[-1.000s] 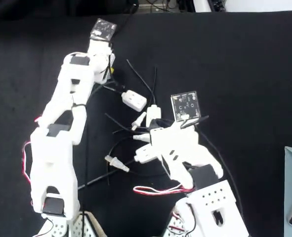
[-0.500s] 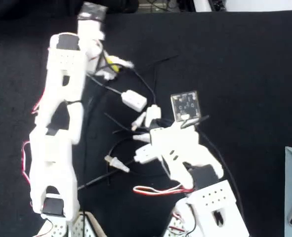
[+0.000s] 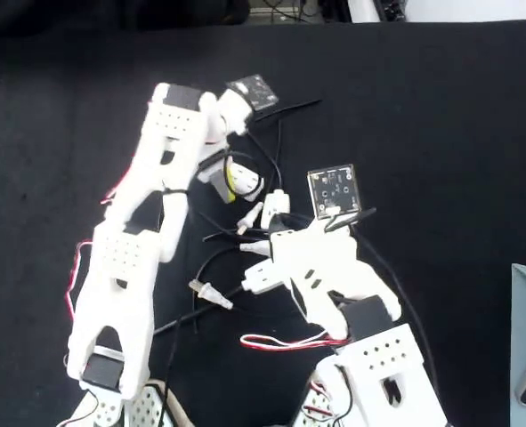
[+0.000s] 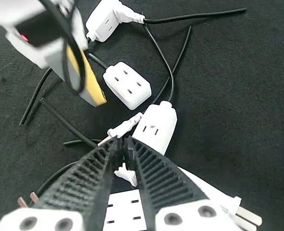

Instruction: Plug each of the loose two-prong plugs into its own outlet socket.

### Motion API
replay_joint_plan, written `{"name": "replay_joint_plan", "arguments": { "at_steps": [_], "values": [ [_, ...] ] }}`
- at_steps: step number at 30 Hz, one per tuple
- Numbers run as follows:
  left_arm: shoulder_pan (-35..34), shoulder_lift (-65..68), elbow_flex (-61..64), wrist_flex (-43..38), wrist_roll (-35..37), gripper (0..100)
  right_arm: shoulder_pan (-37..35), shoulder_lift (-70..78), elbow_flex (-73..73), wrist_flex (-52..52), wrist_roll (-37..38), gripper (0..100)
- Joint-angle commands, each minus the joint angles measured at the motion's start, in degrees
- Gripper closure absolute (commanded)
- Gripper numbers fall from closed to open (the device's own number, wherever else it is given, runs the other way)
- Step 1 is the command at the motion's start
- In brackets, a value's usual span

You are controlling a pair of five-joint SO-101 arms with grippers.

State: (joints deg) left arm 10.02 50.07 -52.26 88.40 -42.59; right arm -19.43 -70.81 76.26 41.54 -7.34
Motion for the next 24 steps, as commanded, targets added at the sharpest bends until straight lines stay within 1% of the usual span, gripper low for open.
{"name": "replay_joint_plan", "arguments": {
  "at_steps": [1,7,11,16,19,21,22,24],
  "values": [
    [1.7,1.8,-3.6,-2.9,-1.2,65,-0.2,-0.8,-0.2,-0.9,-0.1,98.4],
    [1.2,7.5,-7.0,-7.2,-2.4,65,-0.2,-0.8,-0.2,-0.9,-0.1,98.3],
    [0.7,11.4,-9.2,-7.1,-2.4,66,-0.2,-0.8,-0.2,-0.9,-0.1,98.3],
    [0.3,13.0,-9.6,-6.9,-2.6,81,-0.2,-0.8,-0.2,-0.9,-0.1,98.3],
    [0.0,12.9,-10.2,-2.5,-2.7,91,-0.2,-0.8,-0.2,-0.9,-0.1,98.3],
    [-0.1,12.9,-12.5,1.8,-2.7,96,-0.2,-0.8,-0.2,-0.9,-0.1,98.3],
    [-0.2,13.1,-14.0,4.4,-2.6,97,-0.2,-0.8,-0.2,-0.9,-0.1,98.3],
    [-0.3,13.5,-17.0,9.4,-2.4,97,-0.2,-0.8,-0.2,-0.9,-0.1,98.3]
  ]
}}
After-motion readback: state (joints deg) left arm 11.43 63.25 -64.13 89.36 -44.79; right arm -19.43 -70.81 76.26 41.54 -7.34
